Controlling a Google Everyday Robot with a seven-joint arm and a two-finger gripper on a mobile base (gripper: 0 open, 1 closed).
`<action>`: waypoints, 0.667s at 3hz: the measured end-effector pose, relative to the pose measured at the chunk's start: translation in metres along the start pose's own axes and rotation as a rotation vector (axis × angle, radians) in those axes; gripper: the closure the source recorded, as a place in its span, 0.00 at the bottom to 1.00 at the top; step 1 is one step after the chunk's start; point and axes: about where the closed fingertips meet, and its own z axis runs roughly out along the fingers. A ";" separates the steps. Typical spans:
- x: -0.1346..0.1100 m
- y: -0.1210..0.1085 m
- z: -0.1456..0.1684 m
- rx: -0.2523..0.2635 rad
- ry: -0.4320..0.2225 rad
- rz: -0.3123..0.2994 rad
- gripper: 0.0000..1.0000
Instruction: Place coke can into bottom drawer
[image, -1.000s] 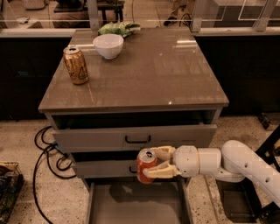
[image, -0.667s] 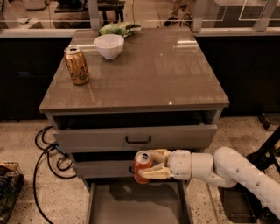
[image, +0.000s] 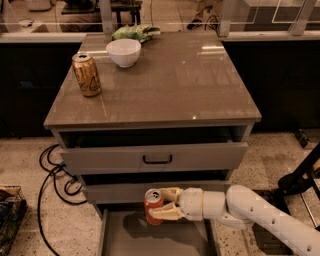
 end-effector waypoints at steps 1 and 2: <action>0.000 0.000 0.000 0.000 0.000 0.000 1.00; 0.011 -0.007 0.009 0.000 0.004 0.005 1.00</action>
Offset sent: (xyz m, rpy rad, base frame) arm 0.0161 0.0082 -0.0344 -0.0097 0.0145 -0.0083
